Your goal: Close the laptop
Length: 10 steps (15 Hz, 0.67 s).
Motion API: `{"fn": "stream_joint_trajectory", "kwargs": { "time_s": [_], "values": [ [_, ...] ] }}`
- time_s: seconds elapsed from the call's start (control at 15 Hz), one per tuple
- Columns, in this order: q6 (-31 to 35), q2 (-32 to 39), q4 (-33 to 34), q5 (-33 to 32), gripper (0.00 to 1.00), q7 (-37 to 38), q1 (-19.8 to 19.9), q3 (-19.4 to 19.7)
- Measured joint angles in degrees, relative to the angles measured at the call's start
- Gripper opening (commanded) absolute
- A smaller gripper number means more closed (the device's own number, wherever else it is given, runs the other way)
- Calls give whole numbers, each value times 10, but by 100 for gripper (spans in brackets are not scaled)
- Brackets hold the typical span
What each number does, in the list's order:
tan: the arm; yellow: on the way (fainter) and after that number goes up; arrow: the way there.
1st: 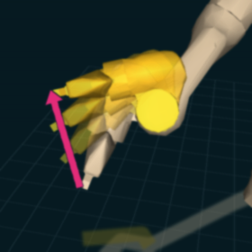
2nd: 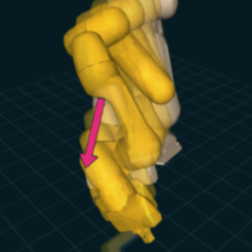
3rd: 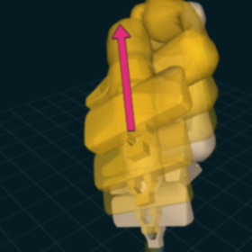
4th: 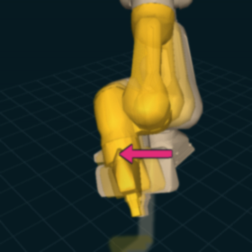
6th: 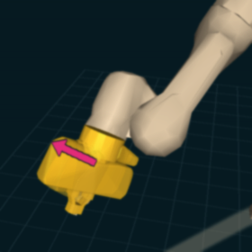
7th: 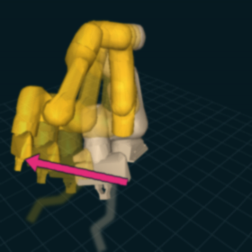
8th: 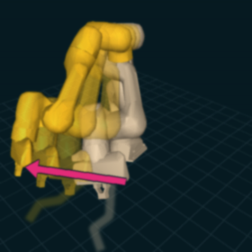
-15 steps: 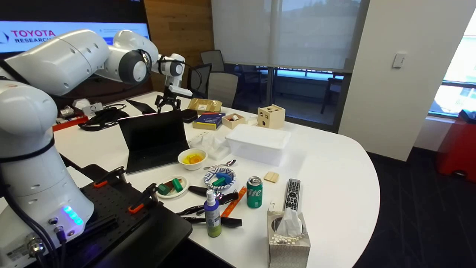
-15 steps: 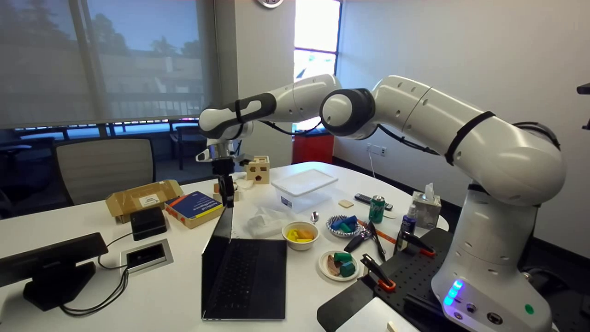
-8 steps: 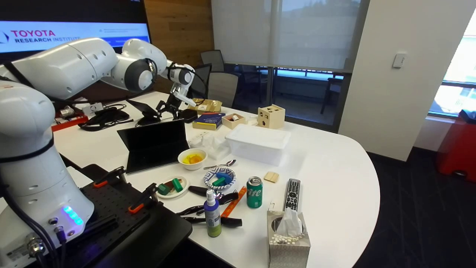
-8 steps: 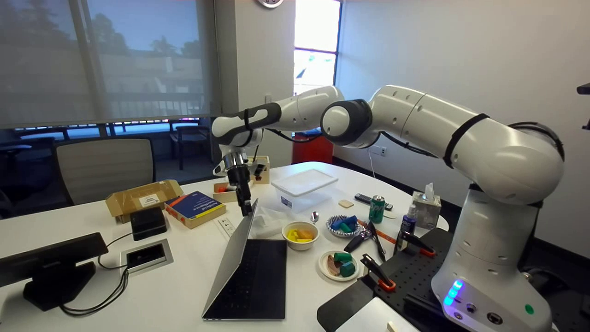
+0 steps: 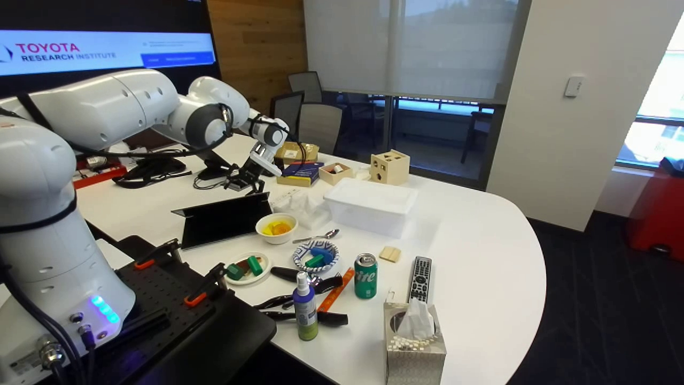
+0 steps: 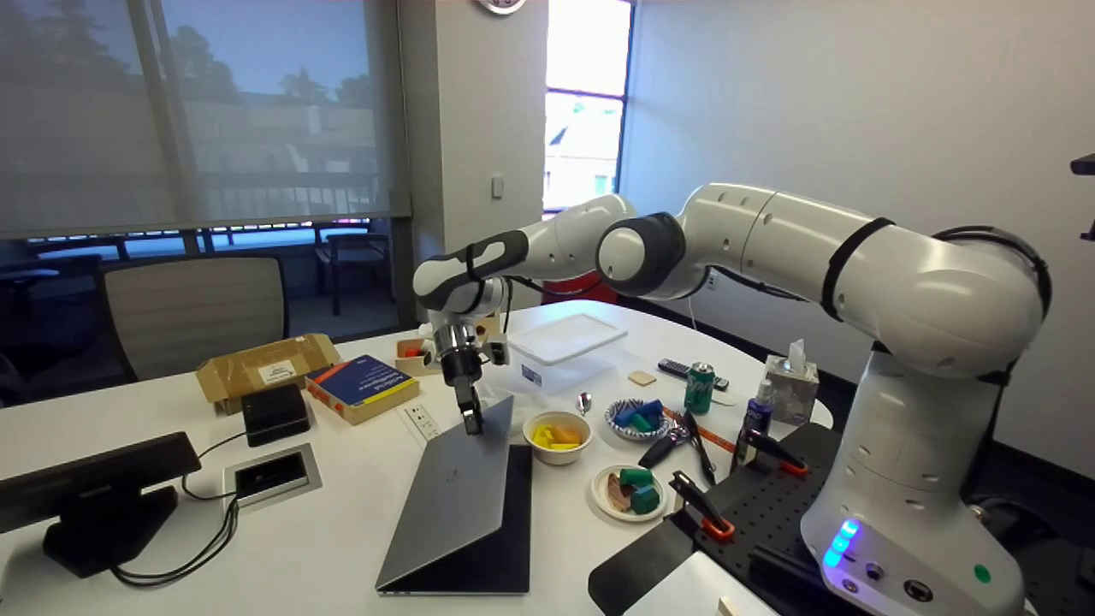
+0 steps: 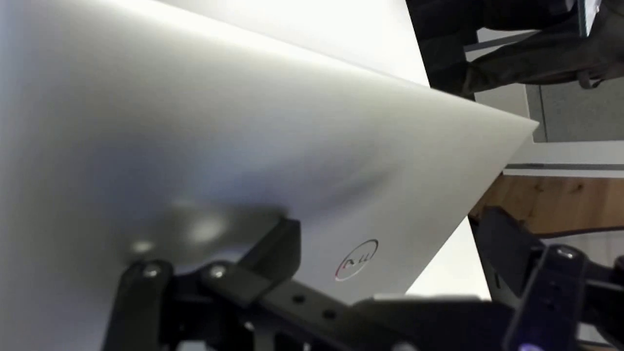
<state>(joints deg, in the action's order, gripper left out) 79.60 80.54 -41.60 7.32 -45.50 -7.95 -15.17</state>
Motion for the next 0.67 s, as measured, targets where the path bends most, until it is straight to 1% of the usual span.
{"fn": "stream_joint_trajectory", "kwargs": {
  "time_s": [0.33,0.67],
  "values": [
    [26,38,-8,7,100,79,7,2],
    [79,43,-35,26,100,128,7,18]
  ]
}}
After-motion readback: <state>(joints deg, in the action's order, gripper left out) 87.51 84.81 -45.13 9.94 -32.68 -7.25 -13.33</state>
